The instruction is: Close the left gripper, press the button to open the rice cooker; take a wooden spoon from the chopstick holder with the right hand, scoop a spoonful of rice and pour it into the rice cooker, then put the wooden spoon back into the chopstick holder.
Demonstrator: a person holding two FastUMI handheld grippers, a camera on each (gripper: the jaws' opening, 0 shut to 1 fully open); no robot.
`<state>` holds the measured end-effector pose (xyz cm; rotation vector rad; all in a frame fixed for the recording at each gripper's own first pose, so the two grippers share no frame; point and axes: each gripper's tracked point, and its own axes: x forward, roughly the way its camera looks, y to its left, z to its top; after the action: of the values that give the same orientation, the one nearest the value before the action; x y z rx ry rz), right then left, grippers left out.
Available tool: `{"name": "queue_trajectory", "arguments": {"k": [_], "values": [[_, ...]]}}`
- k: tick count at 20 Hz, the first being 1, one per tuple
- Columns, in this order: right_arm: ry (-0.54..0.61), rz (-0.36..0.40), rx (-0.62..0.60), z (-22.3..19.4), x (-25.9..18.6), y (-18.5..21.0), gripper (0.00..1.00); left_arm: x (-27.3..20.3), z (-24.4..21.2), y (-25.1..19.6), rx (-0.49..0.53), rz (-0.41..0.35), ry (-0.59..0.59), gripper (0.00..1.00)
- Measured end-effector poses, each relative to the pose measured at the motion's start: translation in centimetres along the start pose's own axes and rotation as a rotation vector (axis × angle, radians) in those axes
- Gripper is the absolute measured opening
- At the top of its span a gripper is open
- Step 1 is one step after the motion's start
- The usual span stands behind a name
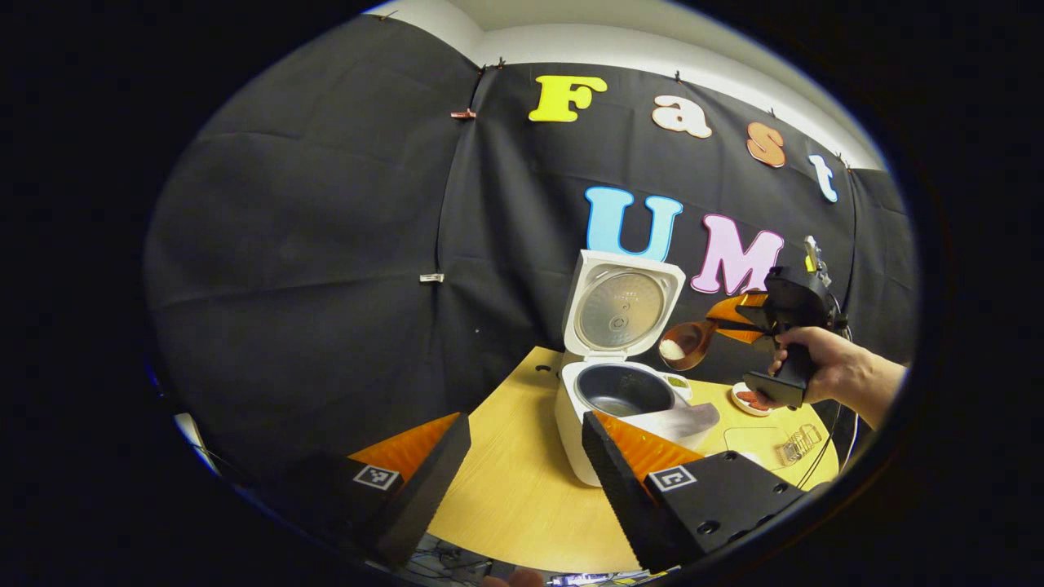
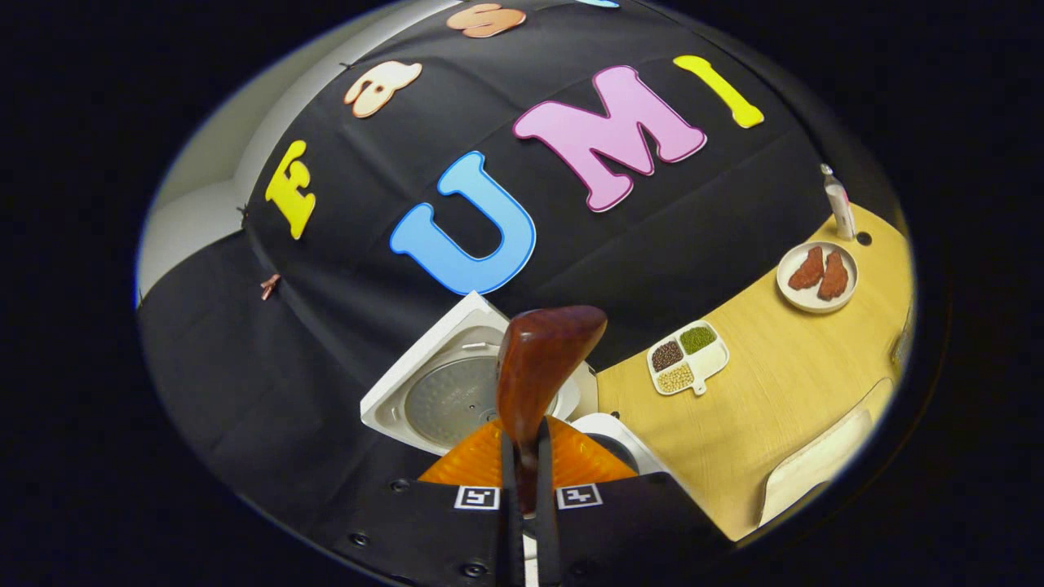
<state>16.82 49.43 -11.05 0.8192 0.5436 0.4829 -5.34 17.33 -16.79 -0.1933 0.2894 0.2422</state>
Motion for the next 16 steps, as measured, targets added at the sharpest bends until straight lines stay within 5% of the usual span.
{"name": "queue_trajectory", "arguments": {"k": [16], "values": [[0.002, 0.063, -0.587, -3.3, 4.5, 2.7, 0.11, 0.3, -2.1, 2.0, -0.034, 0.069, 0.05, 0.95]]}}
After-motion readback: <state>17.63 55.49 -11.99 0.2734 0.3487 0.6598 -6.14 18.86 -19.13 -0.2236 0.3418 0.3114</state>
